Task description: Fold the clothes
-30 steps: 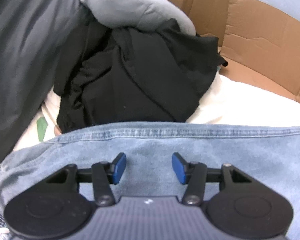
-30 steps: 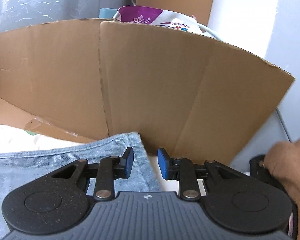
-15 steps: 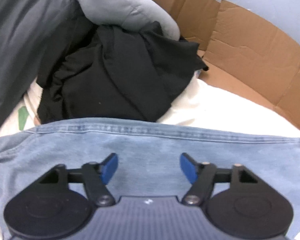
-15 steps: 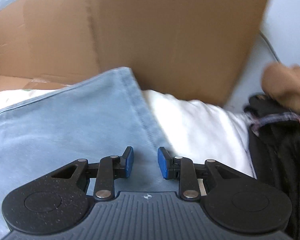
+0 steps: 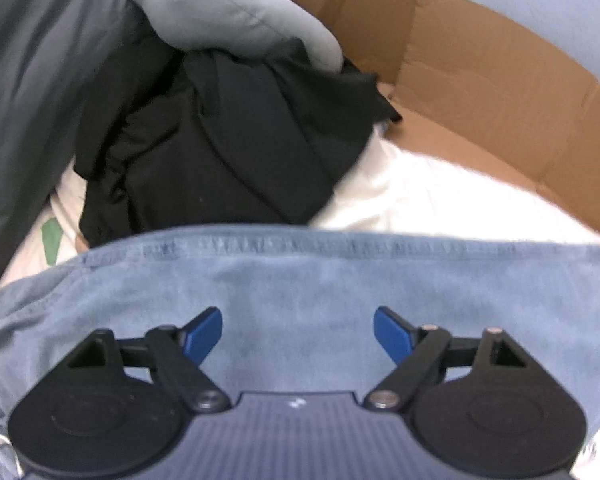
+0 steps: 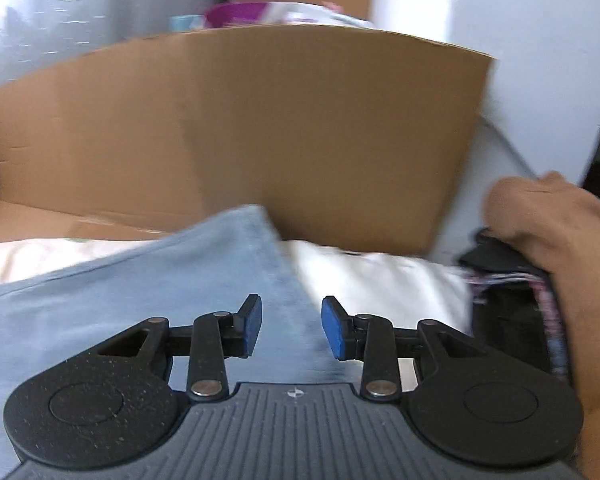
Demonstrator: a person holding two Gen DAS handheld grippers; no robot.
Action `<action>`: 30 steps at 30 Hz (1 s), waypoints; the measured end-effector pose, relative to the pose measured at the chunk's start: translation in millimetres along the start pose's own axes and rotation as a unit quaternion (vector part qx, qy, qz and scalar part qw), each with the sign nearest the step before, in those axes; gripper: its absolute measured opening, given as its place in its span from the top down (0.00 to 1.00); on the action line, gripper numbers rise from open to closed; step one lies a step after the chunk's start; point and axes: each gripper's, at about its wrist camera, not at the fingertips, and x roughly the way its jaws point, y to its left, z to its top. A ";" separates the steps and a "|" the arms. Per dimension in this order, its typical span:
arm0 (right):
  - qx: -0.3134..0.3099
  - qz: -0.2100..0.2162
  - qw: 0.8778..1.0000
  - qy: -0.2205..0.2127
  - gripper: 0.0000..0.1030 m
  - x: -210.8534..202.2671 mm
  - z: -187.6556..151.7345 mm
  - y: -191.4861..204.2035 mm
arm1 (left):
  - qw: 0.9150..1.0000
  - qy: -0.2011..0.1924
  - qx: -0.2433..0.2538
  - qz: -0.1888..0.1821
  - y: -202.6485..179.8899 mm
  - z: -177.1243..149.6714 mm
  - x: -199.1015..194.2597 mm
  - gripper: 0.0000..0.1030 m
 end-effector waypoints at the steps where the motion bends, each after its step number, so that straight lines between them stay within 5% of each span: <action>1: -0.012 0.014 1.000 0.002 0.61 3.0 -1.9 7.0 | 1.000 0.004 0.015 0.002 -2.8 -3.0 -0.7 0.18; 6: -0.037 0.061 0.997 0.034 0.61 7.2 -16.4 29.0 | 0.999 0.005 0.054 -0.002 -9.4 -14.5 -10.7 0.17; 12: -0.046 0.050 0.995 0.076 0.61 21.8 -36.3 25.7 | 0.999 0.012 0.046 -0.006 -5.0 -17.6 -10.3 0.17; 19: -0.048 0.041 0.994 0.084 0.61 24.5 -38.7 23.9 | 0.999 0.009 0.009 -0.034 3.6 -16.8 -12.4 0.11; 30: 0.006 0.068 0.996 0.056 0.61 -1.2 -27.7 -4.6 | 0.999 0.025 -0.012 -0.022 10.9 -11.2 -14.2 0.11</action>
